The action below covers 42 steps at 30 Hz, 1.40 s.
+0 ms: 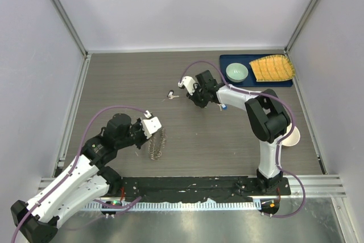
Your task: Put the keys on the keyring
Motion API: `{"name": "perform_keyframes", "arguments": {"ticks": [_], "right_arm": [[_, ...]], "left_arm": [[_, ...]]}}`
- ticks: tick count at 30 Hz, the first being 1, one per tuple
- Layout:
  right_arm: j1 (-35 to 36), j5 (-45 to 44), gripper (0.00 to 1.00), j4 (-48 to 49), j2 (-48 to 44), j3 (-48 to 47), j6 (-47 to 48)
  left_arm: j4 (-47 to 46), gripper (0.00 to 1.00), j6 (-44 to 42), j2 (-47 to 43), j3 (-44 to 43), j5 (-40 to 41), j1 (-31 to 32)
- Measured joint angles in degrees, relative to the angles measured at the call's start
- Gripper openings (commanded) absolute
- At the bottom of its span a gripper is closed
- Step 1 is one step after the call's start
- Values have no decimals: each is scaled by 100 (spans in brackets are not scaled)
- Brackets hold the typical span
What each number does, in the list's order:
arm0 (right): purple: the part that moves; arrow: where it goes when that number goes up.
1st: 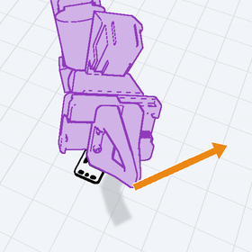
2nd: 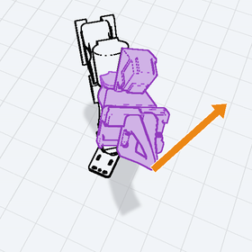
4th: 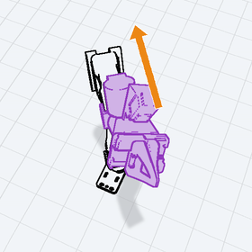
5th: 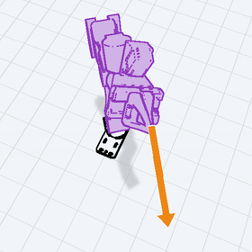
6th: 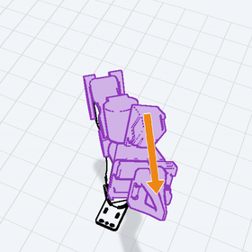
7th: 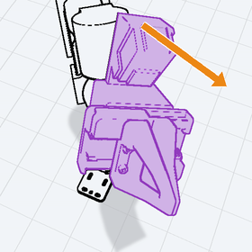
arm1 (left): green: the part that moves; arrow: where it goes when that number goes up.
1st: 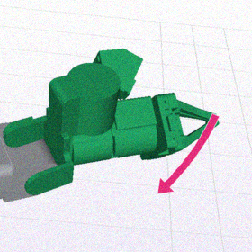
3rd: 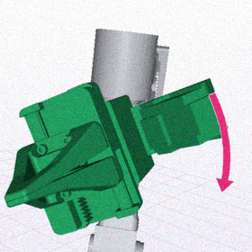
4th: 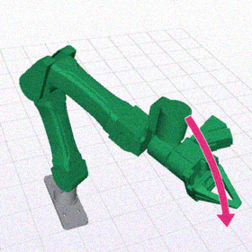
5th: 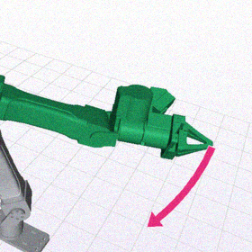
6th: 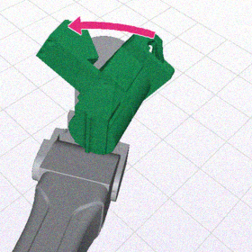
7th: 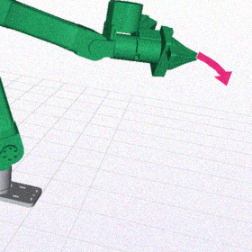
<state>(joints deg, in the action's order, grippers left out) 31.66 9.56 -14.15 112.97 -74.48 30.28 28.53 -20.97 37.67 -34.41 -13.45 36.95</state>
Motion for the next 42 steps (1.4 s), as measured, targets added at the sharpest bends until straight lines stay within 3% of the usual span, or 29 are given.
{"name": "perform_keyframes", "arguments": {"ticks": [4,17,24,33,42], "right_arm": [[0,-4,19,37,46,0,2],[0,-63,1,177,72,-22,-24],[0,37,1,195,-256,127,-188],[122,409,1,380,-1762,911,-479],[498,1060,1,691,-3757,2017,-647]], "left_arm": [[0,0,-2,0,0,-24,0],[2,0,-2,-9,0,-28,0],[13,0,-2,-127,7,-63,0],[9,0,-17,-306,9,-271,0],[-308,0,-92,-479,50,-997,0]]}}
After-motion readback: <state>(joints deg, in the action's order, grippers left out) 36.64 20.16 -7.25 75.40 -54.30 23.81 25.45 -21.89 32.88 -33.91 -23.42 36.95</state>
